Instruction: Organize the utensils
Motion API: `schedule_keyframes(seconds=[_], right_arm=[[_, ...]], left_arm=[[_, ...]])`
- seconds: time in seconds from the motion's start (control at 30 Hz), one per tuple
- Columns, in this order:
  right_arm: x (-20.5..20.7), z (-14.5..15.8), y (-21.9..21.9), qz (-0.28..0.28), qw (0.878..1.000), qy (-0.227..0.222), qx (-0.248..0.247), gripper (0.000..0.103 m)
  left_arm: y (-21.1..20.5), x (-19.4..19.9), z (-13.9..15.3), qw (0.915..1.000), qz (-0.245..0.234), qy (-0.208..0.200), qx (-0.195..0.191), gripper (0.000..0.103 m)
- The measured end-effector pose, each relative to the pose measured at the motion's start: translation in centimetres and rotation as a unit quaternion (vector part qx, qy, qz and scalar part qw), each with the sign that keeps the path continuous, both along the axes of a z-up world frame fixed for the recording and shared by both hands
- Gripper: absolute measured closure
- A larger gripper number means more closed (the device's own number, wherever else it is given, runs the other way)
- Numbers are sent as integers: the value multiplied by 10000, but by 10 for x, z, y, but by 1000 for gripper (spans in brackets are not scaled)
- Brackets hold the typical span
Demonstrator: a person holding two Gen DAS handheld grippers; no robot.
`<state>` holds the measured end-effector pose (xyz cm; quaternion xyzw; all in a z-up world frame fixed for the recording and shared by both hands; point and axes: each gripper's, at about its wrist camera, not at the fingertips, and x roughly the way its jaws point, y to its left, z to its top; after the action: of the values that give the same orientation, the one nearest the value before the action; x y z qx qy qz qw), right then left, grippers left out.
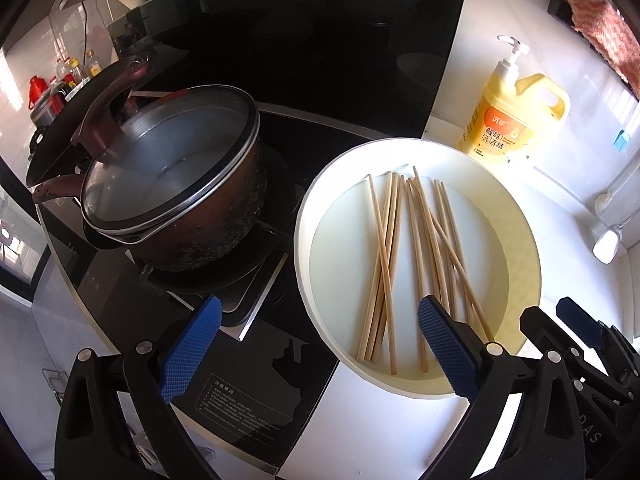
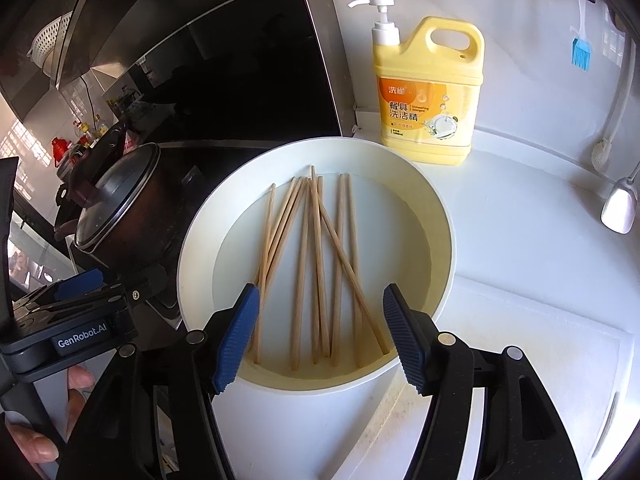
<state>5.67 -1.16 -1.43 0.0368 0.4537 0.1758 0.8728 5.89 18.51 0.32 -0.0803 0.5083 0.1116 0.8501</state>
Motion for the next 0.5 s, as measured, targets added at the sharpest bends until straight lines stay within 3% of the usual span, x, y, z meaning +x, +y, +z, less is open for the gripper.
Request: schedule_keyframes(seconds=[0.5], right_arm=[[-3,3,1,20,10000,12,-24,41]], left_arm=[[-2,-1,0,9999,-25,91,36,6]])
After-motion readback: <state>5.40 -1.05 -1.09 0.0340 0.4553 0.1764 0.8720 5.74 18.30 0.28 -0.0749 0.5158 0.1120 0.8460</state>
